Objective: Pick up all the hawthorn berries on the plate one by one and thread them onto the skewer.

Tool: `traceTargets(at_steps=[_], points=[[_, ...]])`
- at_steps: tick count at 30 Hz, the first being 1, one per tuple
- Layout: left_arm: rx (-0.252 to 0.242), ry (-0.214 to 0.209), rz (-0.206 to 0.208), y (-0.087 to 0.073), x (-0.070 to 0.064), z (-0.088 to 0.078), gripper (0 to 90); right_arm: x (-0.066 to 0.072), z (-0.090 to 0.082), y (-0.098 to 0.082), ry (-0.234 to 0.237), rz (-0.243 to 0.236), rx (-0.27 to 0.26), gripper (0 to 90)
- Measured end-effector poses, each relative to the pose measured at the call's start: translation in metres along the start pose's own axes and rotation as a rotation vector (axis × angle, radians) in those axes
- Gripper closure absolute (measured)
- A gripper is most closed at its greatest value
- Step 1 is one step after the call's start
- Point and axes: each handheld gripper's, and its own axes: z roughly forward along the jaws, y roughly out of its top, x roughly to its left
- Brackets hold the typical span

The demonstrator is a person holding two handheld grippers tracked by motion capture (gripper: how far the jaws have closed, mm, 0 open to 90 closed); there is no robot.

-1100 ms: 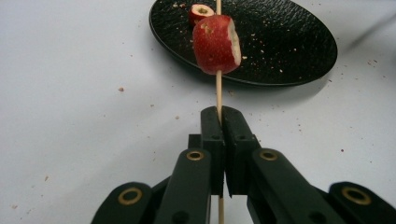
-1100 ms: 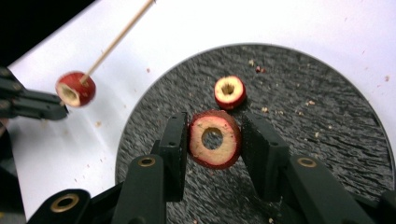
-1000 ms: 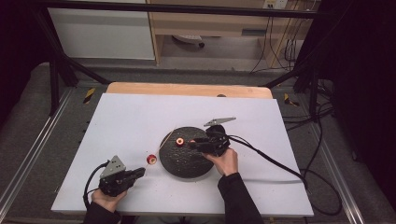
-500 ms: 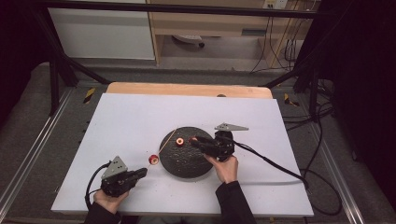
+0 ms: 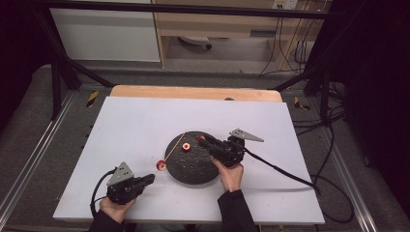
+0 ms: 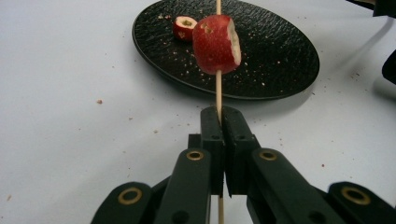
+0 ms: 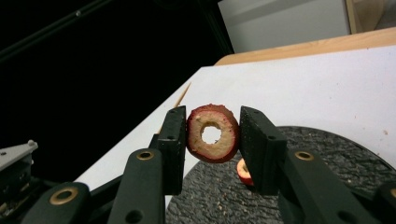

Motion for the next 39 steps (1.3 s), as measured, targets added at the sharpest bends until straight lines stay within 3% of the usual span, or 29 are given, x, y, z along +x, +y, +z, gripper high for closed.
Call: traceTargets(at_steps=[12,27,39], points=[[-0.017,-0.001,0.000,0.001,-0.007,0.004,87.6,0.001,0.001,0.003,-0.002,0.039,-0.127,63.1],[-0.031,0.001,-0.016,0.002,-0.018,0.011,87.6,-0.004,0.009,0.007,-0.007,0.107,-0.224,63.1],[-0.038,-0.009,-0.021,0.004,-0.026,0.019,87.6,-0.008,0.015,0.007,-0.010,0.130,-0.286,63.1]])
